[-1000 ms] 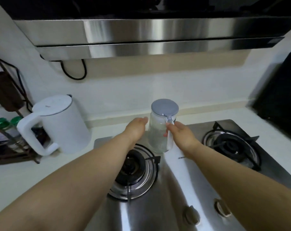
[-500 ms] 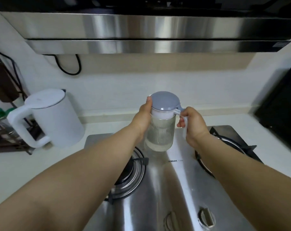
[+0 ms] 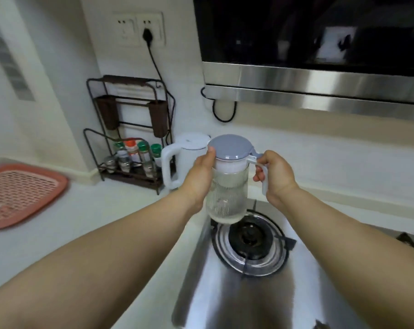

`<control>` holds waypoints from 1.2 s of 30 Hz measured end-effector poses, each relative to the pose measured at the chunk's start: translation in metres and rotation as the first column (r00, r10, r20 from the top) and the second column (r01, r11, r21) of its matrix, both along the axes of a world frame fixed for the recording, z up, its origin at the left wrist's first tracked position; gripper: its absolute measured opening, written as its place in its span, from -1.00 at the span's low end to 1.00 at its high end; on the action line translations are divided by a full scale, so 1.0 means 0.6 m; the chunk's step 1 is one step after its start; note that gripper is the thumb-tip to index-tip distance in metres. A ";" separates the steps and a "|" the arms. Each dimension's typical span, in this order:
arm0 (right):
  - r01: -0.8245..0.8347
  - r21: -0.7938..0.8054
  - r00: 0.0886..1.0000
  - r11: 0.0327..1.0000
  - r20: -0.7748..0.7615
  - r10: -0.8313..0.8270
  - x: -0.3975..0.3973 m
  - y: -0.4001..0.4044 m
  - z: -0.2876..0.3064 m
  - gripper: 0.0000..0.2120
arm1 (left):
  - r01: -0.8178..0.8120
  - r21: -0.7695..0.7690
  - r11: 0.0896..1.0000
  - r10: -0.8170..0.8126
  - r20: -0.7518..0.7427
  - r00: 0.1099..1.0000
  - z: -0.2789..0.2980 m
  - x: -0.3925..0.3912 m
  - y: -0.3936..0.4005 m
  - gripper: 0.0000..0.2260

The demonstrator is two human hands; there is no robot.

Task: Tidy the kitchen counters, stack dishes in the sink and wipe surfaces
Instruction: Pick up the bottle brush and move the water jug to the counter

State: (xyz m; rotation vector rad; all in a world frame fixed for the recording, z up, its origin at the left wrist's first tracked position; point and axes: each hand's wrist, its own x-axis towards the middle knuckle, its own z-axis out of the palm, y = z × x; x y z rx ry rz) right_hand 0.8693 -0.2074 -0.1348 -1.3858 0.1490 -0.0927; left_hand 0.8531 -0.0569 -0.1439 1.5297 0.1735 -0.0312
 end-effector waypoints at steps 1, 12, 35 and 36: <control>-0.027 0.015 1.000 1.000 -0.001 0.028 -0.003 0.036 0.000 -0.90 | -0.030 -0.006 1.000 0.030 -0.002 1.000 0.001 -0.009 0.034 -0.55; -0.280 0.052 0.950 0.959 -0.130 0.284 -0.086 0.544 -0.042 -0.77 | -0.374 0.035 0.927 0.375 -0.022 0.927 -0.020 -0.200 0.507 -0.61; -0.762 0.207 0.581 0.613 -0.198 0.789 -0.141 1.169 -0.123 -0.73 | -0.801 -0.044 0.597 0.770 -0.247 0.588 -0.101 -0.366 1.014 -0.61; -0.754 0.217 0.588 0.620 -0.196 0.785 -0.135 1.180 -0.125 -0.74 | -0.804 -0.051 0.592 0.774 -0.243 0.585 -0.098 -0.363 1.021 -0.65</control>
